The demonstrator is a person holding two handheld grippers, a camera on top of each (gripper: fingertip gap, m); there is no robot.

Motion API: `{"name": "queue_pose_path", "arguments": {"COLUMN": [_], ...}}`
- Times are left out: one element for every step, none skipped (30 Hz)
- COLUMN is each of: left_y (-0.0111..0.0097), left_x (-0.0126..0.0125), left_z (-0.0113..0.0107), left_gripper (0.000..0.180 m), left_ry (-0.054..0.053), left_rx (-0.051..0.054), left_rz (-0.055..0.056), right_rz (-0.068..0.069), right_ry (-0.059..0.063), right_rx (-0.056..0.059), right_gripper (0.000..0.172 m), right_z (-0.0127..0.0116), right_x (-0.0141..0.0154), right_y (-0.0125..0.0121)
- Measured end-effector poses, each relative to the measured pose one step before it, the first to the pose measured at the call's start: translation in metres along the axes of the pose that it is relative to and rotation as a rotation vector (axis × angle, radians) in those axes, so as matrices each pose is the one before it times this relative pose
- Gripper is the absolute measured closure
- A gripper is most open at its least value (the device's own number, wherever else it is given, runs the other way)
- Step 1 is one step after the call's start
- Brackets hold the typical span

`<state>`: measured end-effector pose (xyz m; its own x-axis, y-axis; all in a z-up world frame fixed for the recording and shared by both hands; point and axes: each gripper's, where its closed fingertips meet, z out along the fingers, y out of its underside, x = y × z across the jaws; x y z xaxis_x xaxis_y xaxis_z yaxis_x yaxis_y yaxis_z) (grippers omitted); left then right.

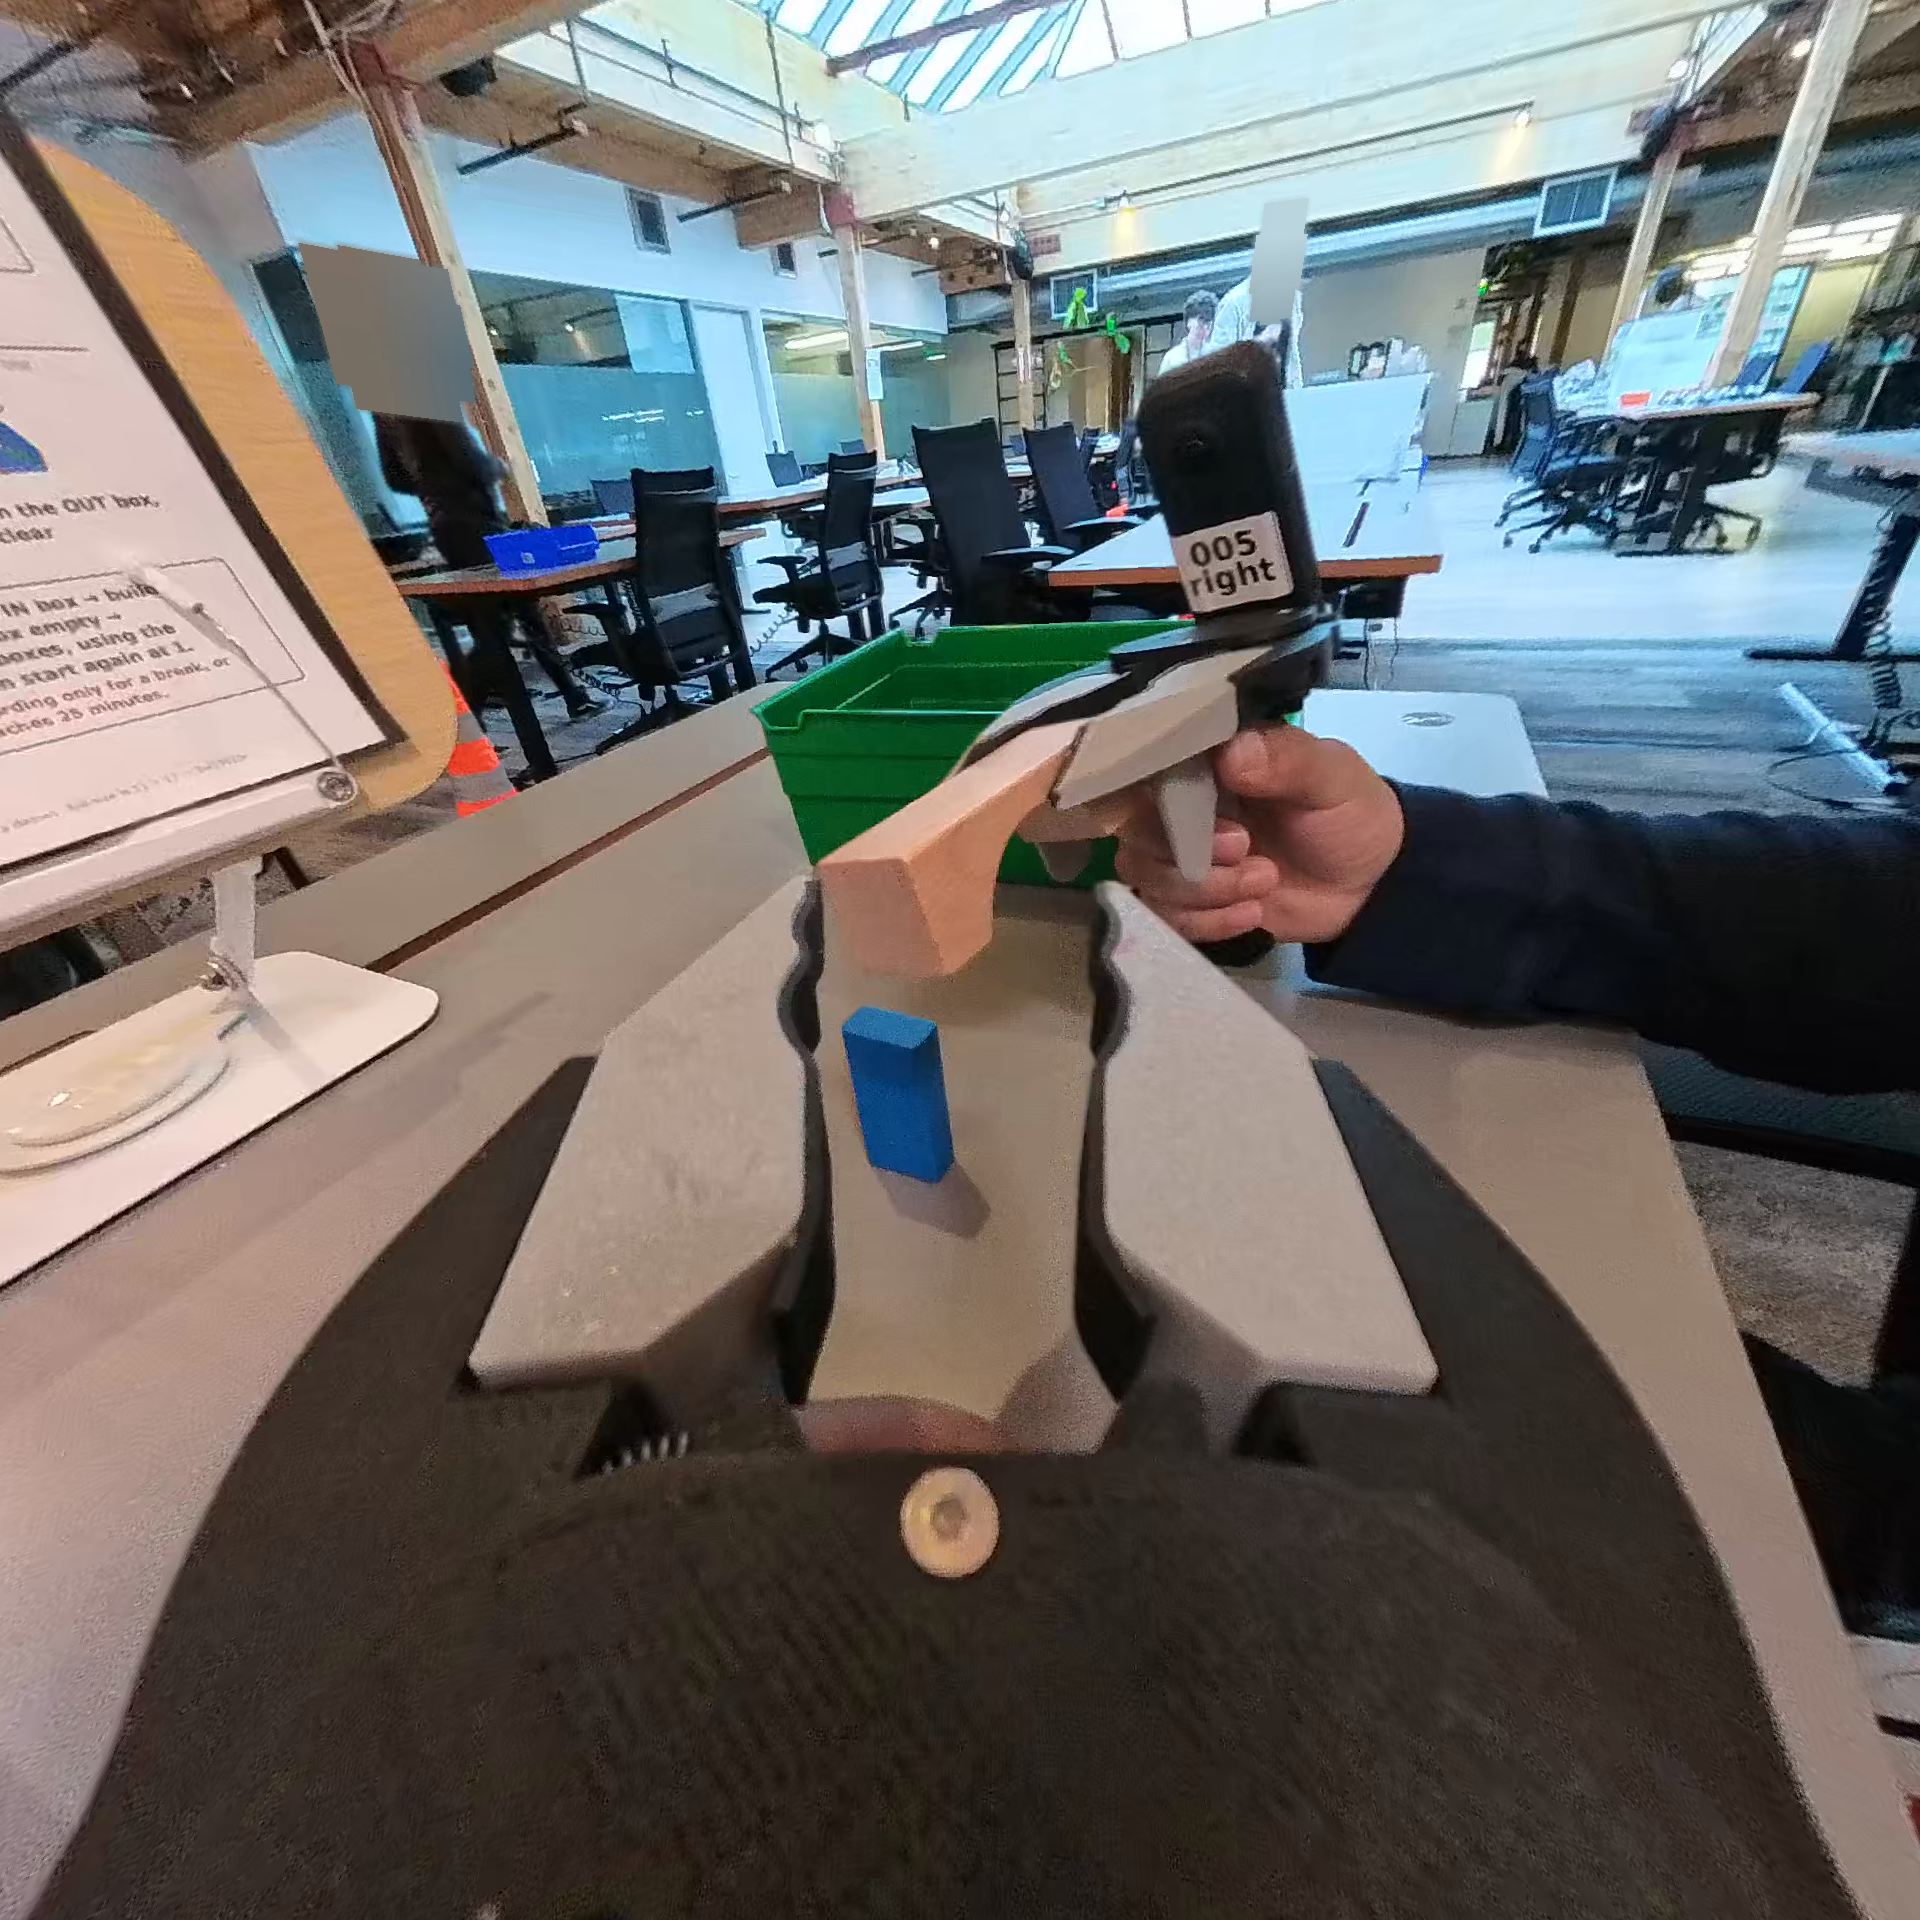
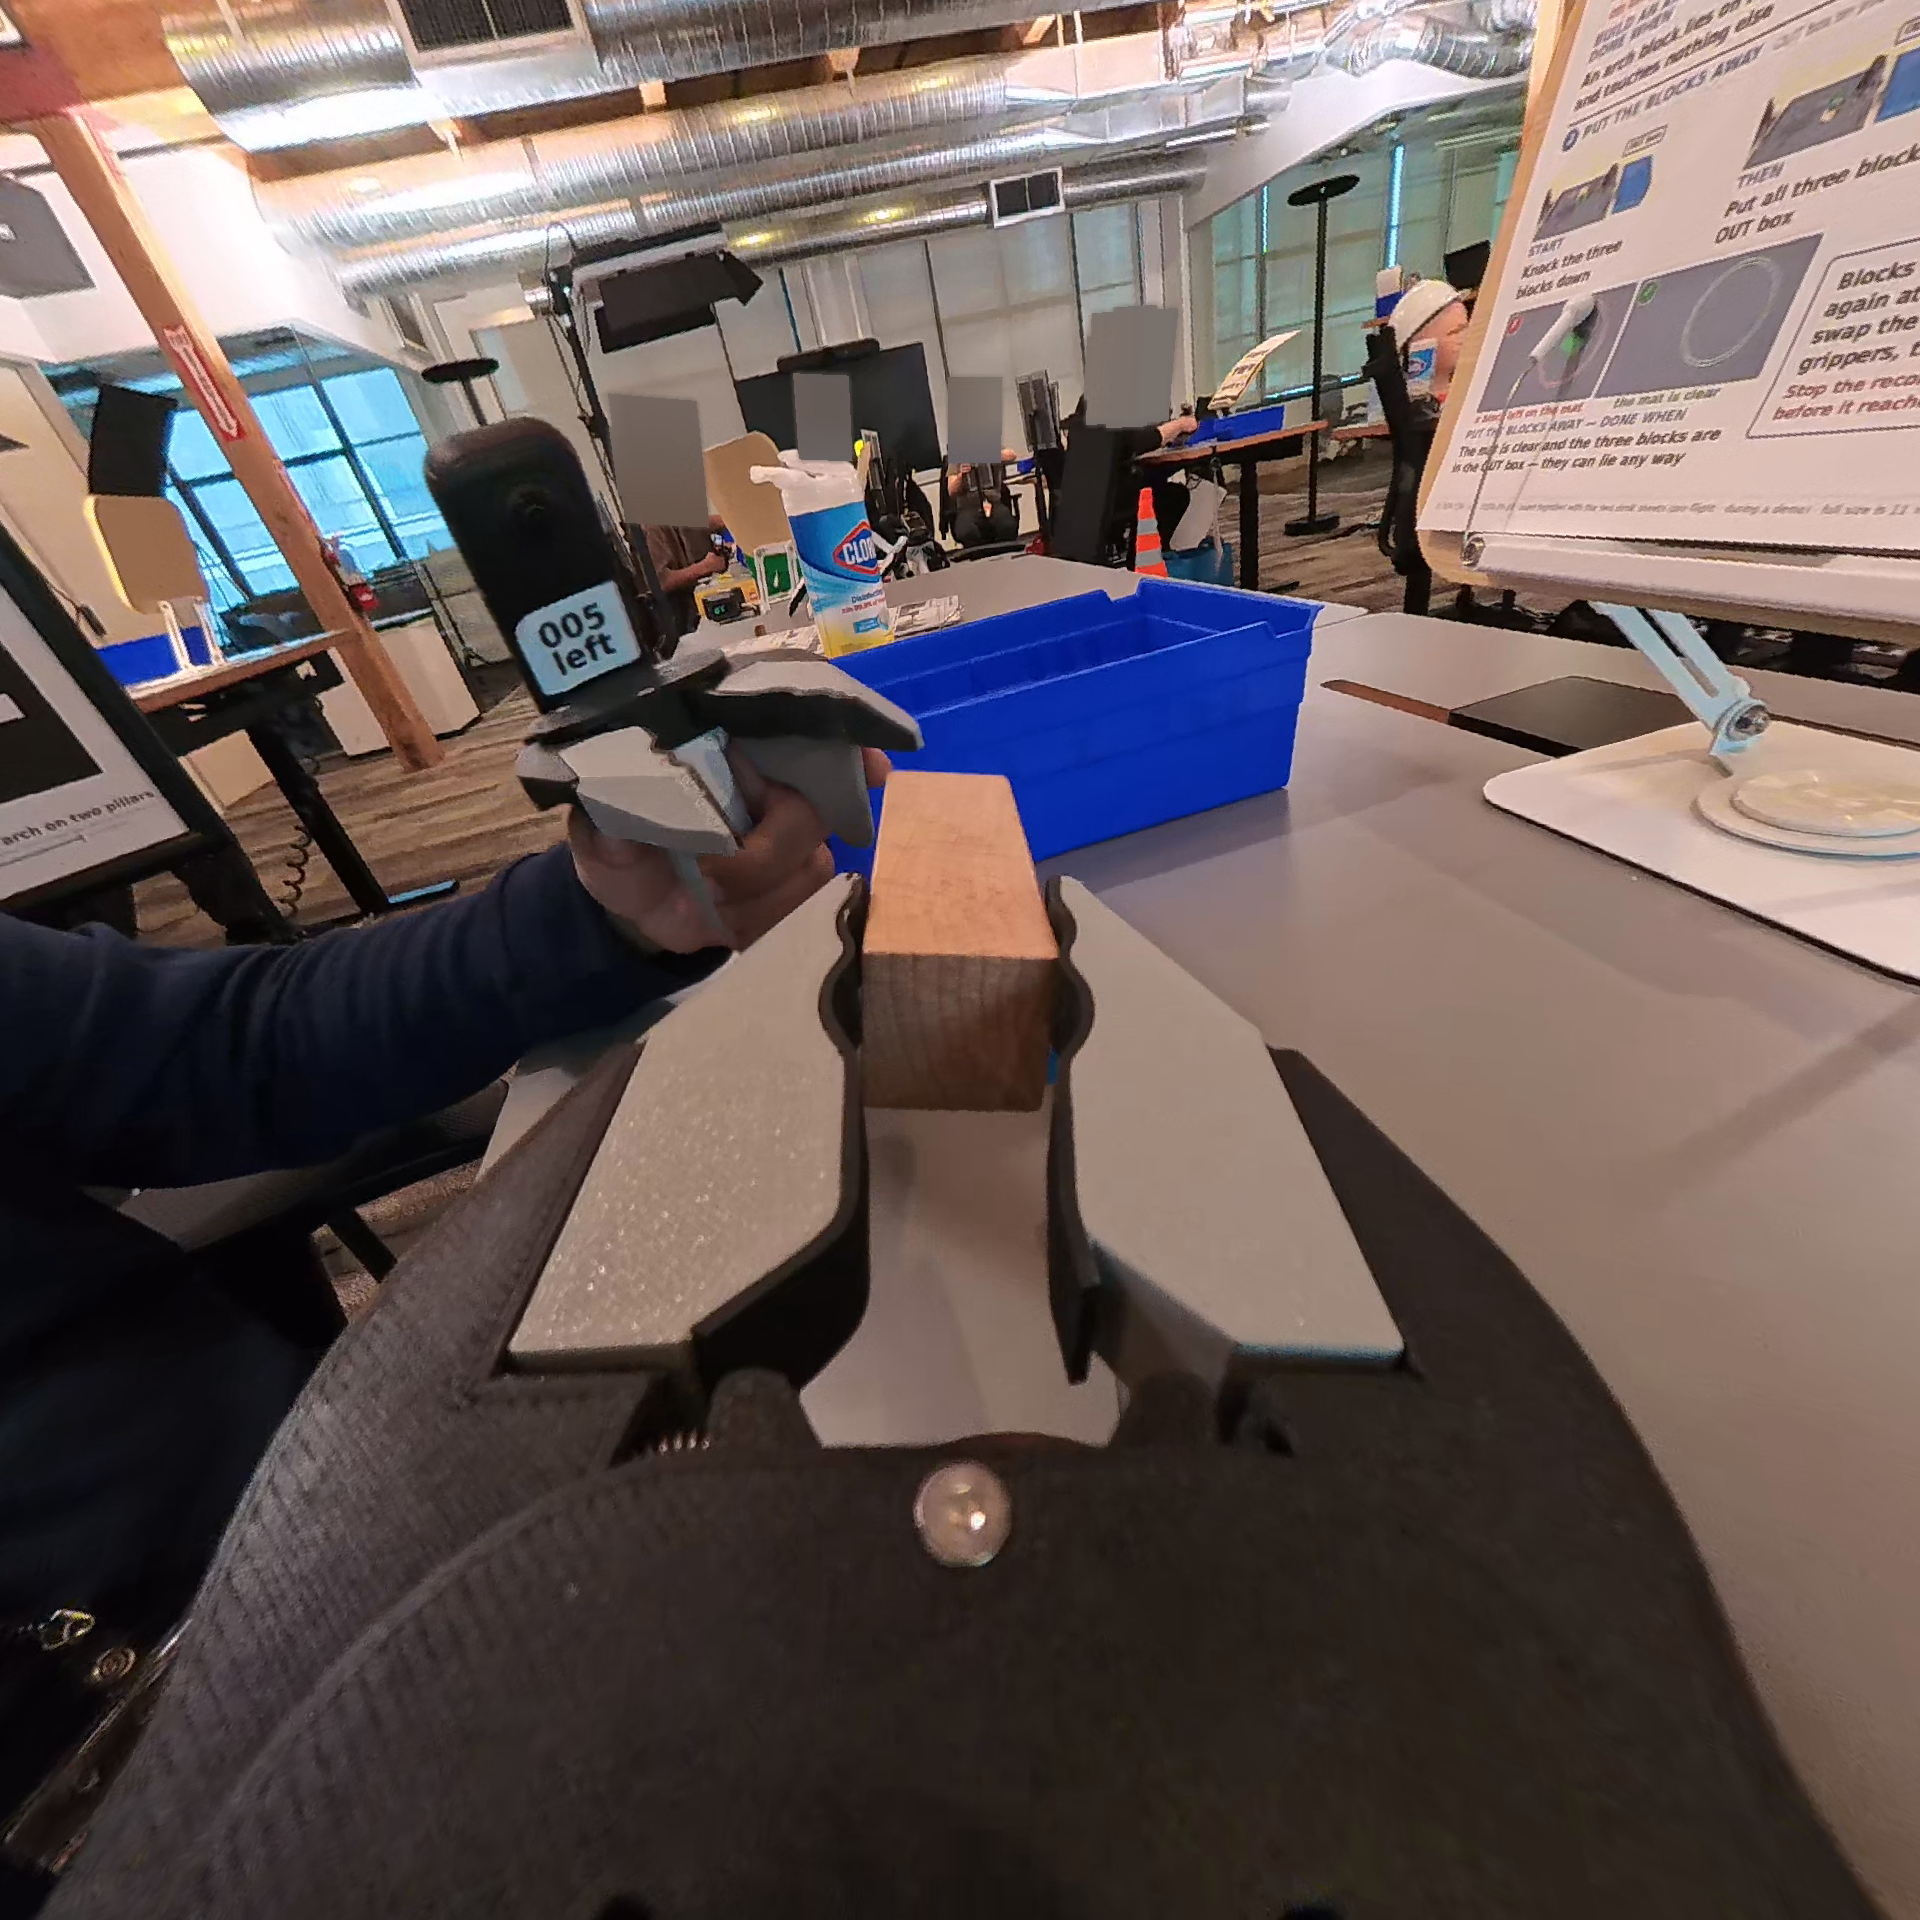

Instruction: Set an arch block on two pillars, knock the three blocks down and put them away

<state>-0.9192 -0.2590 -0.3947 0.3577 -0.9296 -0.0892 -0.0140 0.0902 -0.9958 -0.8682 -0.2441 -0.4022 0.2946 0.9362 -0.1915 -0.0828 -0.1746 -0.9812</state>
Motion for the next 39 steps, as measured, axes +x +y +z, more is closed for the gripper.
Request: {"name": "queue_pose_path", "arguments": {"left_y": [-0.00103, -0.00082, -0.00066, -0.00049, -0.00032, -0.00019, -0.00013, 0.00001, 0.00043, 0.00063, 0.00038, 0.00041, 0.00055, 0.00025, -0.00001, -0.00032, -0.00035, -0.00035, -0.00033, -0.00028, -0.00061, -0.0006, -0.00042, -0.00032, -0.00032, -0.0004, -0.00045, -0.00032, -0.00028, -0.00025, -0.00007, 0.00021, 0.00032, 0.00052, 0.00089, 0.00117, 0.00104, 0.00104, 0.00122], "left_x": [-0.00086, -0.00037, -0.0002, -0.0003, 0.00001, -0.00011, -0.00063, -0.00061, -0.00016, -0.00007, -0.00028, -0.00055, -0.00079, -0.00132, -0.00115, -0.00059, -0.0005, -0.00061, -0.00072, -0.00061, -0.00042, -0.00033, -0.00045, -0.00051, -0.00055, -0.00054, -0.00059, -0.00028, -0.00042, -0.00051, -0.00009, 0.00015, -0.00003, 0.00002, -0.00011, -0.00014, -0.00021, 0.00035, 0.00107], "left_z": [-0.00074, -0.00062, -0.0004, -0.0002, -0.00029, -0.00031, -0.00047, -0.0004, -0.00015, -0.00012, 0.00013, 0.00011, 0.0001, -0.00017, -0.00023, -0.00031, -0.00035, -0.00033, -0.00045, -0.00041, -0.00053, -0.00036, -0.00042, -0.00033, -0.00028, -0.00041, -0.00044, -0.00022, -0.00024, -0.00025, -0.00006, 0.00003, 0.00011, 0.00016, 0.0003, 0.00036, 0.00038, 0.00038, 0.00046], "left_gripper": [0.131, 0.131, 0.131, 0.132, 0.133, 0.134, 0.137, 0.139, 0.142, 0.143, 0.144, 0.144, 0.144, 0.144, 0.144, 0.144, 0.144, 0.144, 0.144, 0.145, 0.145, 0.145, 0.146, 0.146, 0.146, 0.146, 0.147, 0.147, 0.147, 0.148, 0.148, 0.148, 0.148, 0.148, 0.149, 0.149, 0.149, 0.149, 0.149], "left_ry": [-0.0028, -0.0033, -0.002, -0.0004, 0.0023, 0.0023, -0.0011, -0.0015, 0.0013, 0.0023, 0.0009, -0.0004, -0.0023, -0.0048, -0.0038, -0.0001, 0.0008, -0.0009, -0.0025, -0.0029, -0.0014, -0.0005, -0.0006, -0.0008, -0.0014, -0.0024, -0.0022, -0.0005, -0.0012, -0.0026, -0.0005, 0.0011, -0.0002, -0.0011, -0.0013, -0.0029, -0.0044, -0.0025, 0.0035], "left_rx": [0.0068, 0.0055, 0.0038, 0.0031, 0.0026, 0.0023, 0.0025, 0.0014, -0.0014, -0.002, -0.0002, -0.0004, -0.0014, -0.0001, 0.0018, 0.0026, 0.0028, 0.0019, 0.0008, 0.0012, 0.002, 0.002, 0.0016, 0.0009, 0.0009, 0.002, 0.0023, 0.0009, 0.0006, 0.0016, 0.0005, -0.0014, -0.0014, -0.0022, -0.0047, -0.0061, -0.0054, -0.0055, -0.0066], "left_rz": [-0.0001, 0.0039, -0.0005, -0.0051, -0.0057, -0.0039, -0.0011, 0.0002, -0.0012, -0.003, -0.0037, -0.0025, -0.001, -0.0007, -0.0021, -0.0054, -0.0067, -0.0033, 0.0006, 0.0016, 0.0006, -0.001, -0.0026, -0.0031, -0.0018, -0.0005, -0.0011, -0.0021, -0.0013, -0.0001, -0.0003, -0.0008, -0.0002, 0.001, 0.0029, 0.0059, 0.0083, 0.0075, 0.0039], "right_rz": [0.0012, 0.001, -0.0001, -0.0013, 0.0, 0.0017, 0.0009, 0.0005, 0.0005, 0.0003, -0.0011, -0.0018, -0.0015, -0.0015, -0.0015, -0.0016, -0.0008, -0.0008, -0.001, 0.0003, 0.0001, -0.001, -0.0012, -0.0014, -0.0003, -0.001, -0.0006, 0.0003, 0.0007, 0.0012, 0.0004, 0.0, 0.0, -0.0006, -0.0002, 0.0011, 0.0013, 0.0006, -0.0004], "right_ry": [-0.0004, -0.0016, -0.0019, 0.0004, 0.001, -0.0001, -0.0012, 0.0009, 0.0024, -0.0011, -0.0034, -0.0006, 0.0008, -0.0004, -0.0004, -0.0009, -0.0012, 0.0008, 0.0016, 0.0008, 0.0005, 0.0016, 0.0014, -0.0008, -0.0005, 0.002, 0.0022, 0.0002, -0.0005, -0.0003, 0.0002, 0.001, 0.0014, 0.0009, 0.0009, -0.0004, -0.0014, -0.0008, -0.0005], "right_rx": [0.0051, 0.0058, 0.0049, 0.002, 0.002, 0.0031, 0.002, 0.0021, 0.0037, 0.0024, 0.0027, 0.0038, 0.0028, 0.0006, 0.0003, 0.0012, 0.0008, -0.0002, 0.0004, 0.0002, -0.0003, -0.0003, -0.0009, -0.0001, -0.0005, -0.0002, -0.0016, -0.0018, 0.0003, 0.0005, -0.0013, -0.0015, -0.0008, -0.0009, -0.0009, -0.0003, -0.0002, -0.002, -0.0022], "right_gripper": [0.141, 0.141, 0.141, 0.141, 0.141, 0.141, 0.141, 0.141, 0.141, 0.141, 0.141, 0.141, 0.141, 0.141, 0.141, 0.141, 0.141, 0.141, 0.141, 0.141, 0.141, 0.141, 0.141, 0.141, 0.141, 0.141, 0.141, 0.141, 0.141, 0.14, 0.141, 0.141, 0.141, 0.141, 0.141, 0.141, 0.14, 0.14, 0.14], "right_z": [-0.00049, -0.0005, -0.0004, -0.00042, -0.00027, -0.00026, -0.00023, -0.00023, -0.00025, -0.00032, -0.0005, -0.00039, -0.00037, -0.0004, -0.00029, -0.00036, -0.00033, -0.0002, -0.00016, -0.00014, -0.00008, -0.00004, 0.00003, 0.00003, 0.00004, 0.00004, 0.00006, 0.00012, 0.00014, 0.00009, 0.00013, 0.00008, 0.00012, 0.00009, 0.00009, 0.0002, 0.00017, 0.00023, 0.00029], "right_x": [0.00009, -0.00026, -0.00039, -0.00003, 0.00015, 0.0, -0.00012, 0.00019, 0.00036, -0.00016, -0.00061, -0.00009, 0.00007, -0.00004, 0.00004, -0.00006, 0.00002, 0.00022, 0.00035, 0.00024, 0.00018, 0.00018, 0.00025, -0.00025, -0.00019, 0.00024, 0.00032, 0.00013, -0.00004, 0.00007, 0.00005, 0.0001, 0.00015, 0.00004, -0.00001, -0.00007, -0.00033, -0.00025, -0.00029], "right_y": [-0.00099, -0.00106, -0.001, -0.00047, -0.0004, -0.00058, -0.00042, -0.00043, -0.00056, -0.00058, -0.00048, -0.00065, -0.0004, -0.00019, -0.00007, -0.00009, -0.00007, 0.0, -0.00008, -0.00007, 0.00001, -0.00004, 0.00014, -0.00004, 0.0, 0.00016, 0.00045, 0.00025, 0.00006, 0.0, 0.00028, 0.00033, 0.00024, 0.00027, 0.00017, 0.00014, 0.00014, 0.00043, 0.00038]}}
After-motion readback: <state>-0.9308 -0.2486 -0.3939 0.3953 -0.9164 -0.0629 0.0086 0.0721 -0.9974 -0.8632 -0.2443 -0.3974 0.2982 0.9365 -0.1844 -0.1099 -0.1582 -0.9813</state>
